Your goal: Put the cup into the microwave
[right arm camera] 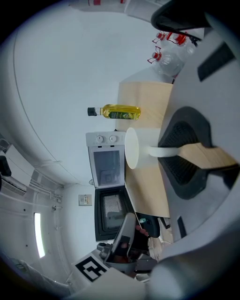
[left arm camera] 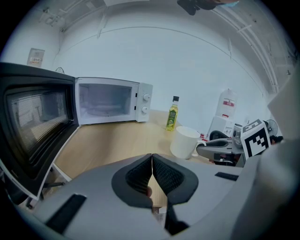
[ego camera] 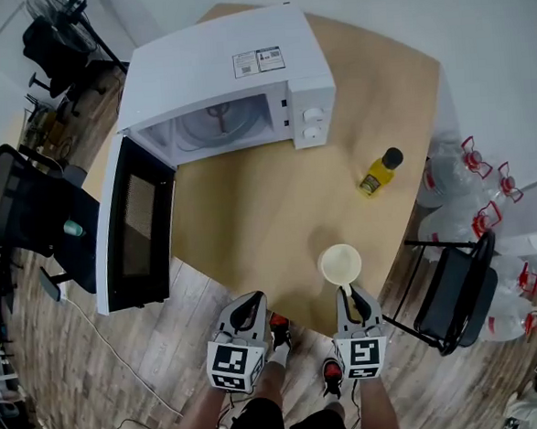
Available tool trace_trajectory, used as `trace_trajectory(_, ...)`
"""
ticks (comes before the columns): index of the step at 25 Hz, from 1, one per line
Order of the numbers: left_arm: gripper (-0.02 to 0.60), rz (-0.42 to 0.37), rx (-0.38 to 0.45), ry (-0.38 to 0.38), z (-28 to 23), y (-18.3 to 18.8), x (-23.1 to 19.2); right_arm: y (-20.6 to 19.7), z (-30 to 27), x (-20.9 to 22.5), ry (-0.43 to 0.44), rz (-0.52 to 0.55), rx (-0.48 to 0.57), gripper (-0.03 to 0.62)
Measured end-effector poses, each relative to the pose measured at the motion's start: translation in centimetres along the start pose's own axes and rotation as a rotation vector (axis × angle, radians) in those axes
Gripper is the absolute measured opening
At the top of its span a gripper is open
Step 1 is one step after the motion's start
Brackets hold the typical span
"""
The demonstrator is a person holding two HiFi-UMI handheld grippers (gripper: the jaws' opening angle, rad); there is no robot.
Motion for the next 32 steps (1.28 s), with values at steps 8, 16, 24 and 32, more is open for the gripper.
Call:
trace_trajectory(8, 0.025, 0.008, 0.017, 0.007, 0.6, 0.4, -0.7, 1.6, 0.2, -0.1, 0.018, 0.011, 0.036, 0.051)
trace_trajectory(16, 0.025, 0.001, 0.056, 0.025, 2.0, 2.3, -1.8, 3.8, 0.9, -0.3, 0.017, -0.001, 0.072, 0.051)
trace_trajectory(24, 0.025, -0.009, 0.136, 0.051, 4.8, 6.3, -3.3, 8.7, 2.5, -1.9, 0.029, 0.044, 0.127, 0.051)
trace_trajectory(32, 0.025, -0.037, 0.218, 0.079, 8.4, 11.2, -5.6, 14.7, 4.2, -4.6, 0.039, 0.059, 0.211, 0.051)
Point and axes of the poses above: the fingertips, and each gripper's own axes: z backward along the fingers, x to its right, y out of its top, the point moved 2 cm from there along z, backward along the fingers, and after that the axes turned 8 degrees about -x, right-handed, at the moved point
